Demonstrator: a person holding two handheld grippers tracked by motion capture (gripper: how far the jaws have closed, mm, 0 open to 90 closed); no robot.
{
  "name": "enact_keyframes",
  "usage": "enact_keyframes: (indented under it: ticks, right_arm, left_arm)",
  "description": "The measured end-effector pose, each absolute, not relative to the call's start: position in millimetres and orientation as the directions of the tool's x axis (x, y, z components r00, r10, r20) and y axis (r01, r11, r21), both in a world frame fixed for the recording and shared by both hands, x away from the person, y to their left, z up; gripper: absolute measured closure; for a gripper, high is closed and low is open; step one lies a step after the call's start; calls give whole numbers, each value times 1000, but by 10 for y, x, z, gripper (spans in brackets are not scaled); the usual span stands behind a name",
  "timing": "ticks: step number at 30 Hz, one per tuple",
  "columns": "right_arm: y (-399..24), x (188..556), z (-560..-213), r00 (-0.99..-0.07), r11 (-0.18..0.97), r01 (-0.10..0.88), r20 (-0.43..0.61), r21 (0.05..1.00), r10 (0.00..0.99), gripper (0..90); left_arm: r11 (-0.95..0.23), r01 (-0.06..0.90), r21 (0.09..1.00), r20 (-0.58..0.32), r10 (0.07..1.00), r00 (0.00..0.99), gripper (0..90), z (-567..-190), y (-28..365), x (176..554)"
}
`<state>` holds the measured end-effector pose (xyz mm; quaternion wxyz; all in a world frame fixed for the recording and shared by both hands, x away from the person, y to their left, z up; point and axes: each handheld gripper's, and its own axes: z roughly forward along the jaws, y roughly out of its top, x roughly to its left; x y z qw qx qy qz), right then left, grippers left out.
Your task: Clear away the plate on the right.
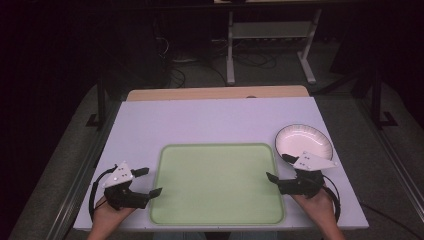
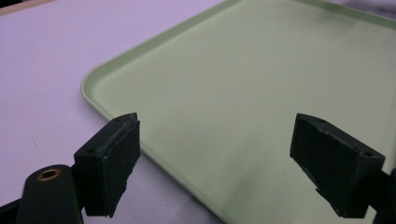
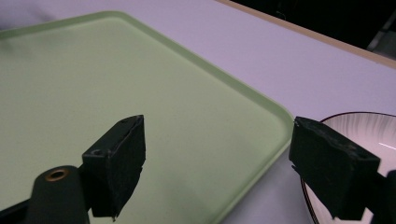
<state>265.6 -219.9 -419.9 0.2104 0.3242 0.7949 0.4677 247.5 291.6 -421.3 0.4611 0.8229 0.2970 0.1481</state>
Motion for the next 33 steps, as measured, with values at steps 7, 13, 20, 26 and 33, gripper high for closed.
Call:
enact_keyframes:
  ticks: [7,13,20,26,33]
  right_arm:
    - [-2224,2644,-4193,-703,353,323,-27,878,711,183]
    - [-2240,2633,-4183,-709,353,326,-21,877,705,192]
    - [-2278,2616,-4163,-710,340,327,-9,882,705,198]
    - [-2306,2598,-4150,-711,339,329,-4,881,703,199]
    - [-2366,2577,-4133,-712,331,331,4,884,702,200]
  left_arm:
    - [-400,349,847,-28,624,781,159,-4209,2919,2474]
    - [-401,348,847,-26,624,781,158,-4208,2925,2478]
    - [-401,349,847,-28,622,782,158,-4210,2924,2479]
    - [-404,350,845,-26,623,782,159,-4210,2935,2483]
    - [-403,349,846,-25,624,781,159,-4209,2937,2484]
